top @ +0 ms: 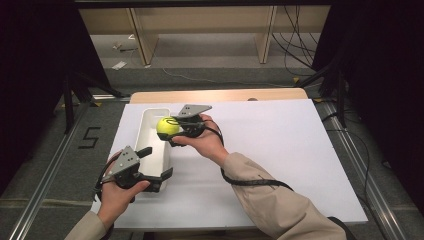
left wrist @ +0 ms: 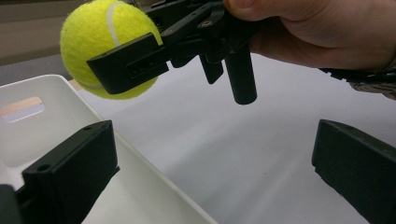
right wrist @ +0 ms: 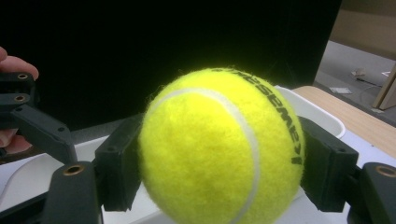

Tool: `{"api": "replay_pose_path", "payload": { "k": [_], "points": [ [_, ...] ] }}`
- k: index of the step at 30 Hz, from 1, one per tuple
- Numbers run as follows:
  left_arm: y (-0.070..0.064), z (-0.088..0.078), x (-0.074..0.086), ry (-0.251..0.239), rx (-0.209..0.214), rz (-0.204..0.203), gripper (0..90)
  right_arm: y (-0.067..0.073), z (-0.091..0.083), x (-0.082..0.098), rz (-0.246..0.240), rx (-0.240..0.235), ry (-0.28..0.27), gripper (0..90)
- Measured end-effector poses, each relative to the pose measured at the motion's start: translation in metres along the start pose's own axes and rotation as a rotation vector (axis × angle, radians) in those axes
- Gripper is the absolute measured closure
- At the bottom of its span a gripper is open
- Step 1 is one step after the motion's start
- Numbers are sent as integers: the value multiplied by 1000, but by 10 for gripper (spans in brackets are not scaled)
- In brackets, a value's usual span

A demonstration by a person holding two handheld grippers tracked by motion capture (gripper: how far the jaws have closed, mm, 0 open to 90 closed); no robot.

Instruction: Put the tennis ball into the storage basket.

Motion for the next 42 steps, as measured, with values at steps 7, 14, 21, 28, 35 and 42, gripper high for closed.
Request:
{"api": "replay_pose_path", "payload": {
  "k": [7, 14, 21, 28, 35, 42],
  "points": [
    [0, 0, 0, 0, 0, 0, 0, 0, 2, -1, -3, -1, 3, 268],
    [0, 0, 0, 1, 0, 1, 0, 0, 6, -2, -6, -4, 6, 268],
    [0, 0, 0, 1, 0, 4, 0, 0, 8, -2, -5, -5, 9, 268],
    [0, 0, 0, -1, 0, 4, 0, 0, 11, -2, -6, -6, 11, 268],
    [0, 0, 0, -1, 0, 0, 0, 0, 14, -2, -8, -7, 12, 268],
    [0, 0, 0, -1, 2, 0, 0, 0, 17, -4, -7, -10, 11, 268]
  ]
}}
Point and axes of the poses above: each handheld gripper's, and its own axes: z roughly forward along the jaws, x roughly out of its underside, y roughly to its left, the point moved 4 cm from there along z, roughly forward along the jaws, and after that the axes turned 9 degrees about -y, right-handed, at the moved point
